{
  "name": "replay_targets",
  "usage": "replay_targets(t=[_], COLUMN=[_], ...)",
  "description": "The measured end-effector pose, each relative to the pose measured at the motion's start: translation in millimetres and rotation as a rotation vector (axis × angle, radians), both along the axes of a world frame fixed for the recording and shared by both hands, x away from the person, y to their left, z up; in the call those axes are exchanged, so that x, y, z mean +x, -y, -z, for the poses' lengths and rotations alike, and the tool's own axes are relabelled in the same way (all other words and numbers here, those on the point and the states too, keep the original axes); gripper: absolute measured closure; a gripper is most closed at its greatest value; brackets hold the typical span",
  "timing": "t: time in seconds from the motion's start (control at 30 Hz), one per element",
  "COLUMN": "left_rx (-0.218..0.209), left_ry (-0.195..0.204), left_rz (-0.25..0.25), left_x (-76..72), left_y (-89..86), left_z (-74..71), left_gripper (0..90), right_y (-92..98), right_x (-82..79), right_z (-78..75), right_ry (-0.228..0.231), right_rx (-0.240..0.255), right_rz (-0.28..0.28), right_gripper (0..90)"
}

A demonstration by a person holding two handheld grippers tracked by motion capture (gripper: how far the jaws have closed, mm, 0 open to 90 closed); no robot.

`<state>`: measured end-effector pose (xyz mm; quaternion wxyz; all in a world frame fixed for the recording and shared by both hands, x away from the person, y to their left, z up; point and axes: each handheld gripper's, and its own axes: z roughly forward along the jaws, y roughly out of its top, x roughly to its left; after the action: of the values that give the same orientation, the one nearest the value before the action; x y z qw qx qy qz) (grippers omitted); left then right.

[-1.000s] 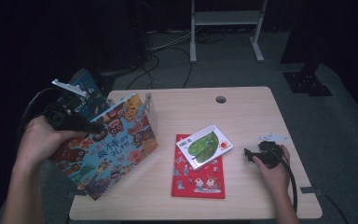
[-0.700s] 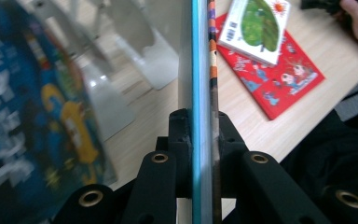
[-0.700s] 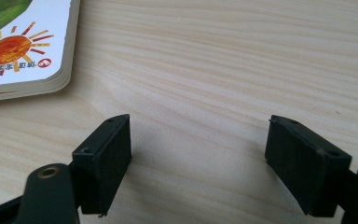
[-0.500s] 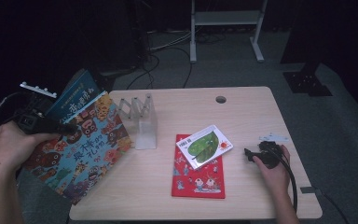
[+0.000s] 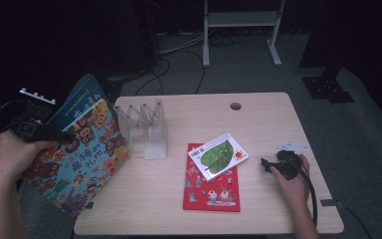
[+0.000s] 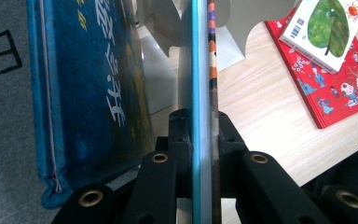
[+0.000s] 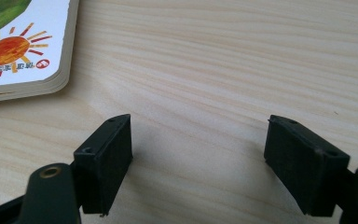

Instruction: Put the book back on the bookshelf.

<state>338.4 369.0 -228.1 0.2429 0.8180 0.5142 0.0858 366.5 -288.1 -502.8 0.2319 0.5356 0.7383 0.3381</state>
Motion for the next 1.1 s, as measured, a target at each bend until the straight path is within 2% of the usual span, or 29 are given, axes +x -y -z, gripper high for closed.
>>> replay_targets(t=[0.6,0.9,1.1], left_rx=[0.008,0.027,0.018], left_ry=[0.037,0.059,0.079], left_rz=[-0.074,-0.123,-0.163], left_x=[19.4,40.0,44.2], left_y=[10.3,21.1,20.8], left_z=[5.2,8.4,8.3], left_gripper=[80.4,80.4,80.4], right_y=[0.1,-0.2,-0.2], right_x=[0.0,0.0,0.0], right_z=[-0.1,0.0,0.0], right_ry=[-0.001,0.0,0.0], right_rx=[0.001,0.001,-0.002], right_rz=[0.001,0.001,0.0], right_gripper=[22.3,22.3,22.3])
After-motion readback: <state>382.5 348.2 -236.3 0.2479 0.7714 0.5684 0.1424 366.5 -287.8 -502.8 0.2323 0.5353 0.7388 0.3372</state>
